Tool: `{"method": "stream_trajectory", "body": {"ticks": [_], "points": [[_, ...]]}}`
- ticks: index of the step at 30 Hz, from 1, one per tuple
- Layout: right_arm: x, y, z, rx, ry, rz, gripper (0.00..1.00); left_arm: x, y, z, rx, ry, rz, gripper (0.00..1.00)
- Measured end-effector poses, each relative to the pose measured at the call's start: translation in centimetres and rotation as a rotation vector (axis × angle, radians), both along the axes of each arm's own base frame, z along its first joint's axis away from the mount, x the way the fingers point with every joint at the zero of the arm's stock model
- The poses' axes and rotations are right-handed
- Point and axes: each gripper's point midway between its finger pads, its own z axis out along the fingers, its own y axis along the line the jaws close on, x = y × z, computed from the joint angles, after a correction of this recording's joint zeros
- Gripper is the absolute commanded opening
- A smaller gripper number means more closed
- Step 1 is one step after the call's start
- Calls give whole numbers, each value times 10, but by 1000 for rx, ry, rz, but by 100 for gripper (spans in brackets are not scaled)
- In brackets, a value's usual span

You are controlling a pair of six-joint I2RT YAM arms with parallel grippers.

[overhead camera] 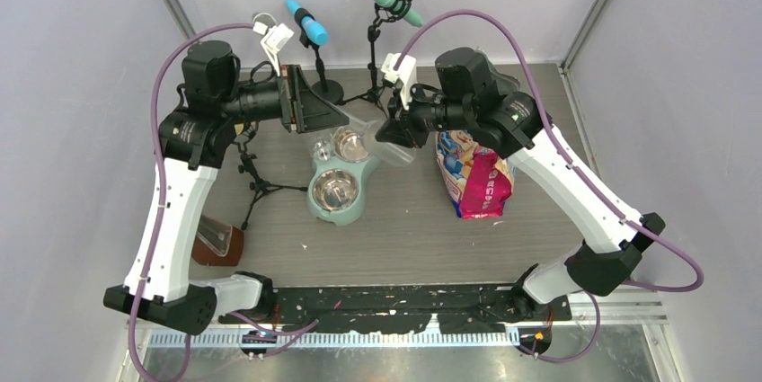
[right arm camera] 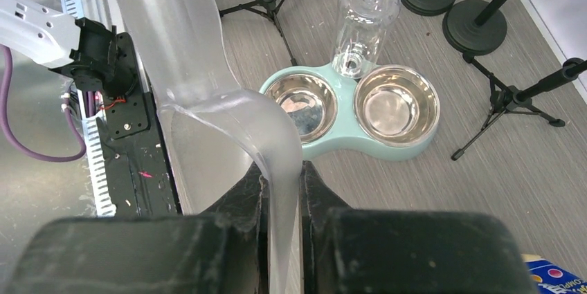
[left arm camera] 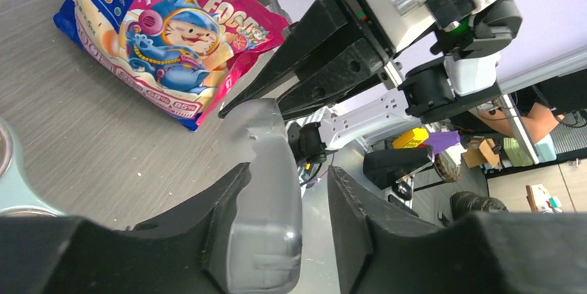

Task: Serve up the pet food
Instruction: Pick up the spatula from the center of the board.

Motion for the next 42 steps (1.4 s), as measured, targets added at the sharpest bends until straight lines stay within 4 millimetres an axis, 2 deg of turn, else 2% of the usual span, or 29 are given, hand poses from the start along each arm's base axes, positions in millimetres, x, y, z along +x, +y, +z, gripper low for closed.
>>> {"method": "stream_trajectory", "body": {"ticks": [2,3,4,9,11,15,17,19,20,22,23,24,25,27,30,33,35,39,42], "points": [[-1,0,1,1,3,0,5,1,0,-2,2,7,1,30],[-2,-1,3,3,4,1,5,1,0,-3,4,7,2,29],[-2,-1,5,5,2,1,5,1,0,-3,4,9,3,29],[-6,-2,7,3,11,9,5,0,0,-2,2,1,-3,44],[-7,-3,5,-2,18,9,5,-1,-1,-2,-1,6,-7,44],[-7,-4,4,-7,25,9,5,-3,-2,-3,-2,9,-16,31],[-8,-3,3,-7,28,13,5,-1,-2,-6,0,14,-15,18],[-10,-4,2,-11,39,12,5,-1,-2,-8,-1,16,-17,0],[-10,-5,1,-12,46,12,5,-1,-3,-8,-2,13,-22,0],[-11,-4,1,-10,57,15,19,-1,-3,-7,-3,2,-23,0],[-11,-4,1,-10,57,15,35,-1,-3,-7,-3,4,-23,0],[-11,-4,1,-10,57,12,42,-1,-3,-8,-4,4,-23,0],[-10,-4,2,-10,56,10,57,0,-3,-8,-5,3,-22,0],[-7,-5,3,-8,57,-13,73,-1,-4,-8,-5,4,-24,0],[4,-9,3,-15,44,-82,80,0,-4,-8,-2,4,-16,0],[21,-21,5,-16,25,-184,81,7,-1,-10,6,-1,20,0],[35,-37,9,-6,23,-272,81,15,3,-10,15,-11,69,0],[53,-76,25,27,1,-457,81,35,16,-12,40,-30,196,0],[65,-117,44,57,-41,-640,79,44,25,-18,73,-19,280,0]]}}
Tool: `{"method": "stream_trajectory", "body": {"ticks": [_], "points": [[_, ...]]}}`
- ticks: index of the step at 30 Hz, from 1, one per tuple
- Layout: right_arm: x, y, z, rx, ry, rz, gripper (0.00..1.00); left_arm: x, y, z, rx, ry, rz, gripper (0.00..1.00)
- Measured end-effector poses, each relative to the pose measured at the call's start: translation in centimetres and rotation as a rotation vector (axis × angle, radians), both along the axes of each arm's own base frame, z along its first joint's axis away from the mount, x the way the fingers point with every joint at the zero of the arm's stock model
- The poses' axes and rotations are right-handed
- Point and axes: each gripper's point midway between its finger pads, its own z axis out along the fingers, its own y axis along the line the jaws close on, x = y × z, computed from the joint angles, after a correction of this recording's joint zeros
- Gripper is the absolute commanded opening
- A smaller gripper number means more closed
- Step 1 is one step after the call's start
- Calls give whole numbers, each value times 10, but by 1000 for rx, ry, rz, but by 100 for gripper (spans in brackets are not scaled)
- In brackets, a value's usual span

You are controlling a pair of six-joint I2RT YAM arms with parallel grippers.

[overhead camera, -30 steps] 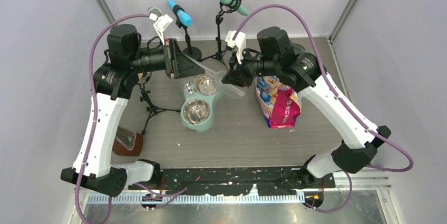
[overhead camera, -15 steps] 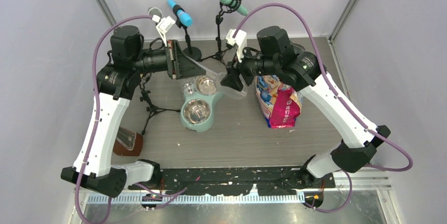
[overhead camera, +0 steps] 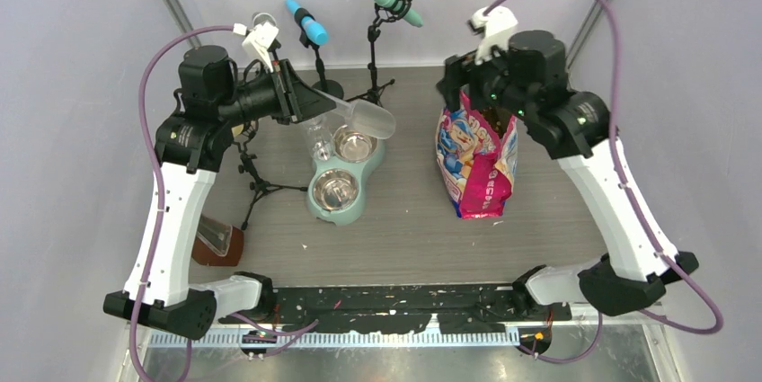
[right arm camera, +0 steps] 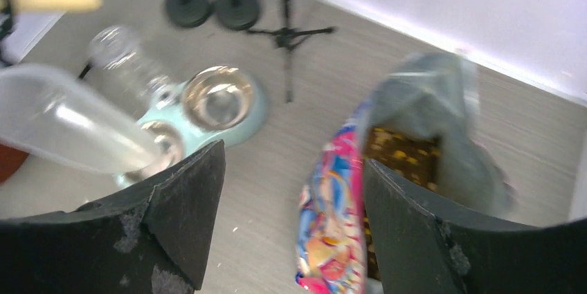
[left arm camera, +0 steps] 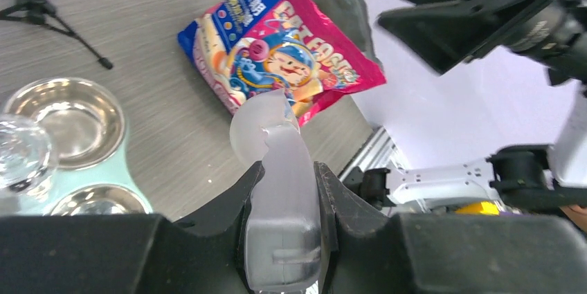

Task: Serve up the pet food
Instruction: Pick up the spatula from the center of the board, then collect the pet food from the pet food bag.

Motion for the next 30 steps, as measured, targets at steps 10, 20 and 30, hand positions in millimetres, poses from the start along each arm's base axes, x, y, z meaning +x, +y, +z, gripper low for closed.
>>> {"method": "stream_trajectory", "body": {"ticks": [10,20,30], "points": [[17,-143,1,-1,41,-643,68,9,8,-6,32,7,69,0],[46,-175,-78,-68,271,-770,57,9,7,-6,27,12,68,0],[77,-174,-129,-96,377,-765,5,6,4,-3,10,25,43,0]]}}
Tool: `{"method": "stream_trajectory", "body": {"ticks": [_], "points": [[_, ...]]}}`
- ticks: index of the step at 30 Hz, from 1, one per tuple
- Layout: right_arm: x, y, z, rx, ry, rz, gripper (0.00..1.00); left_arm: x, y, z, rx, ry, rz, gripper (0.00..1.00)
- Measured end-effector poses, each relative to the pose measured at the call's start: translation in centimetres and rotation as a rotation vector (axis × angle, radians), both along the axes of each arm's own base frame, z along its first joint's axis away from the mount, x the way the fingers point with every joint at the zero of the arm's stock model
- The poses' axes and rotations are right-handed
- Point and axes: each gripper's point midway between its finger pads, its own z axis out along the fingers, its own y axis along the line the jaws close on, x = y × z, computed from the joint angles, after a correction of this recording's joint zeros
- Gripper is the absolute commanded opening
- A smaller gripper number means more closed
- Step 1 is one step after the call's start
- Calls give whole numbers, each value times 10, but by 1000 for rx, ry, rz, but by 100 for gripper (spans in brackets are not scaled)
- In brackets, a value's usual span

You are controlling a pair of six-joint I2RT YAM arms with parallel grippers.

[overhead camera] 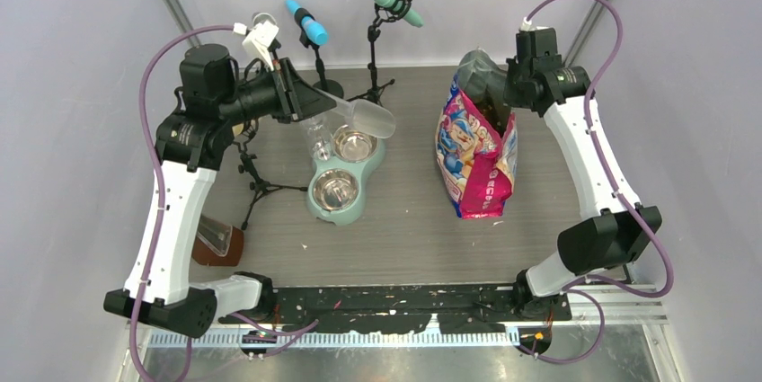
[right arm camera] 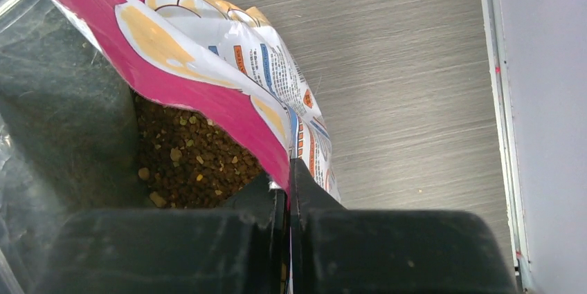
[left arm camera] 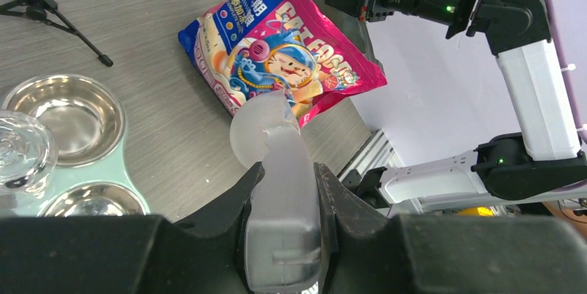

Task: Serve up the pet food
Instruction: Collect the pet food from the pet food bag.

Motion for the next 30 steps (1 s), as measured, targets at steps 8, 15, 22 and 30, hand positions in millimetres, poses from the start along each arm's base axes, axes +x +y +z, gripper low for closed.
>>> {"method": "stream_trajectory", "body": {"ticks": [8,15,22,30], "points": [[14,-17,-2,24,-33,39,5,8,-3,7,-5,-7,-6,0],[20,-28,0,80,-50,126,5,13,-5,5,-10,8,-9,0],[31,-38,2,114,-60,174,5,13,-5,5,-11,8,-10,0],[50,-46,8,88,-63,200,5,18,-6,5,-9,12,-12,0]]}}
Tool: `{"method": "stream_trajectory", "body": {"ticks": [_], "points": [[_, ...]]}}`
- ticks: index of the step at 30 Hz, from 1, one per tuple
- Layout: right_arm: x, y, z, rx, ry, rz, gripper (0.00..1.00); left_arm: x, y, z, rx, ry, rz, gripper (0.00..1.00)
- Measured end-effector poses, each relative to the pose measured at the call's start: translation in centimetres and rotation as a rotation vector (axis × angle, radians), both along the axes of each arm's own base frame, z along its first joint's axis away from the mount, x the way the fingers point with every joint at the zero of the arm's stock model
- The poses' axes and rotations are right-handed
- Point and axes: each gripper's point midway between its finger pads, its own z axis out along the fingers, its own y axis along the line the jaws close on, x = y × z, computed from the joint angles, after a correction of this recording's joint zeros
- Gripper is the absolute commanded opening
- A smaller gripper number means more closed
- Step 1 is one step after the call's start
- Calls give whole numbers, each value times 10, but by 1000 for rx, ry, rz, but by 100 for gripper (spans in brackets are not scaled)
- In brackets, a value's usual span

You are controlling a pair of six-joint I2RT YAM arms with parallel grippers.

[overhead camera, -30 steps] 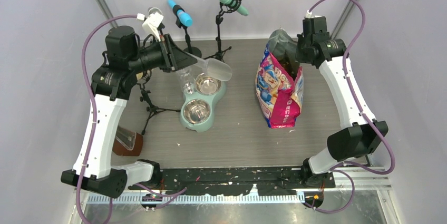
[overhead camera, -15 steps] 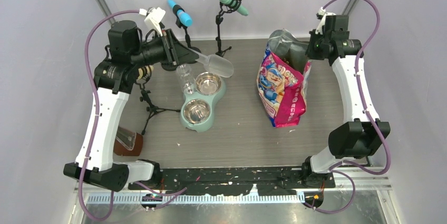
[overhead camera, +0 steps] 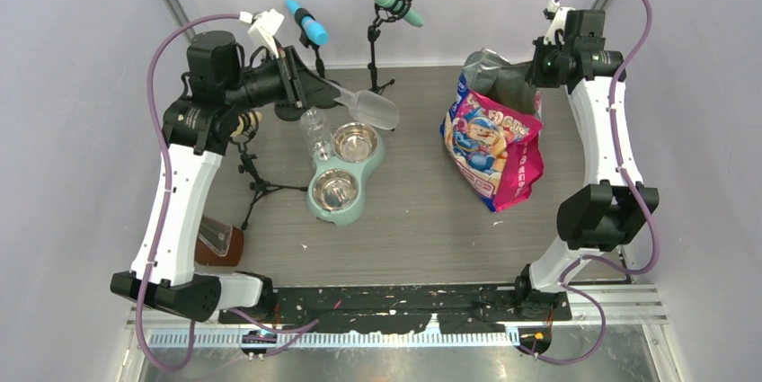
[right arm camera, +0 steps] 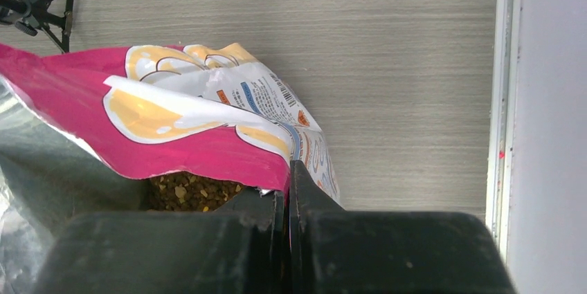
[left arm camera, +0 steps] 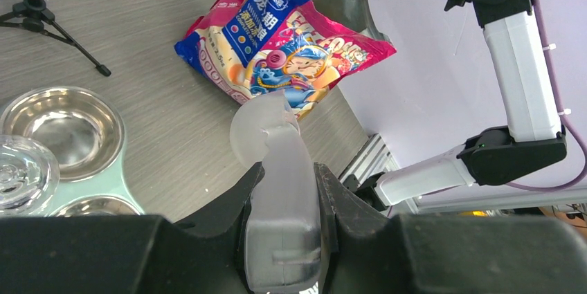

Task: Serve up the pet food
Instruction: Collect the pet food from the pet food bag.

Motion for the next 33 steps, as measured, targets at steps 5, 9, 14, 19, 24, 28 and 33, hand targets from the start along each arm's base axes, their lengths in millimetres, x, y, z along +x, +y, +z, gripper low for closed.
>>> {"method": "stream_trajectory", "body": {"ticks": [5,9,14,19,24,28,33], "points": [[11,-4,3,-16,-10,4,5,3,0,1,1,-4,0,0],[12,-12,5,-44,-11,-35,5,3,-1,2,1,-4,-1,0],[10,-32,5,-106,-4,-135,5,3,-1,2,1,-4,-1,0],[6,-52,6,-171,3,-239,5,3,-1,2,1,-4,-1,0],[5,-52,7,-160,-10,-231,5,3,-1,2,-1,-2,0,0],[0,-27,10,-107,-44,-145,5,3,-1,2,-3,1,0,0],[-5,17,15,-154,-56,-75,5,2,-1,2,-10,12,3,0]]}}
